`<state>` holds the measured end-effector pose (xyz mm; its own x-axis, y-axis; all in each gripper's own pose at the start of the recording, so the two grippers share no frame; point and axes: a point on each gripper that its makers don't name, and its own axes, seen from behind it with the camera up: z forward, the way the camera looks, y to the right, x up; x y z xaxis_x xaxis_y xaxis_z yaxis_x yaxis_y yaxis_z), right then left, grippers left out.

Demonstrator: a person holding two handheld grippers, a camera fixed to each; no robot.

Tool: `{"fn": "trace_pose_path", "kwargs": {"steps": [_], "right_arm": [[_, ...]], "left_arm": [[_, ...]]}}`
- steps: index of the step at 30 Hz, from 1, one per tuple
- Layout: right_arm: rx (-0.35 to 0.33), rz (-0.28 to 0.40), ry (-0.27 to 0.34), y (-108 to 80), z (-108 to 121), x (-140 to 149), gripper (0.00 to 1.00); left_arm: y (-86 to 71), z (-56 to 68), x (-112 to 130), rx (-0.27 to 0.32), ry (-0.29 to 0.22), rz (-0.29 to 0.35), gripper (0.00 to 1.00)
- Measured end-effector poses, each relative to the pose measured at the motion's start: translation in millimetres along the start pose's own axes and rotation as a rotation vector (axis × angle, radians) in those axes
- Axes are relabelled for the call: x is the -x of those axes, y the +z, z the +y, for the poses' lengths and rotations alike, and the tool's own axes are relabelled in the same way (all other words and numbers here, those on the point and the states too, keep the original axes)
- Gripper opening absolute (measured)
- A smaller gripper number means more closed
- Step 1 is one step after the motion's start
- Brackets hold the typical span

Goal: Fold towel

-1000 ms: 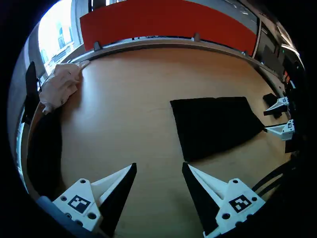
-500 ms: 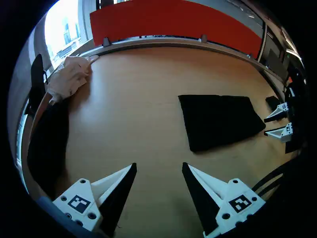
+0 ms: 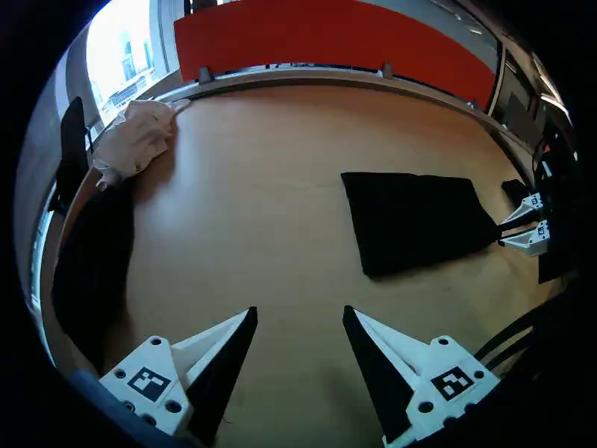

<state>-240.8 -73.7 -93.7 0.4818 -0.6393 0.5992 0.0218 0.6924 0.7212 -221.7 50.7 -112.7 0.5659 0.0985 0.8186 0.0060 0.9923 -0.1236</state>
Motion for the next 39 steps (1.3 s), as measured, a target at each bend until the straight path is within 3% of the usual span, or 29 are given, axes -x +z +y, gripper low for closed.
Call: {"fn": "trace_pose_path", "kwargs": {"steps": [8,21,31,39], "right_arm": [[-0.003,-0.01,-0.005,0.0,0,3,0.06],[0.031,0.055,0.005,-14.4,9,-26,0.06],[0.082,0.139,-0.035,-47.2,24,-73,0.05],[0.117,0.178,-0.06,-71.9,37,-95,0.05]], "left_arm": [[-0.4,-2.6,1,-0.005,-0.001,-0.003,0.84],[0.3,-6.6,-3,-0.01,0.003,0.0,0.85],[0.6,-6.9,-10,-0.012,0.01,0.007,0.85],[1.3,-4.0,-13,-0.009,0.011,0.011,0.85]]}}
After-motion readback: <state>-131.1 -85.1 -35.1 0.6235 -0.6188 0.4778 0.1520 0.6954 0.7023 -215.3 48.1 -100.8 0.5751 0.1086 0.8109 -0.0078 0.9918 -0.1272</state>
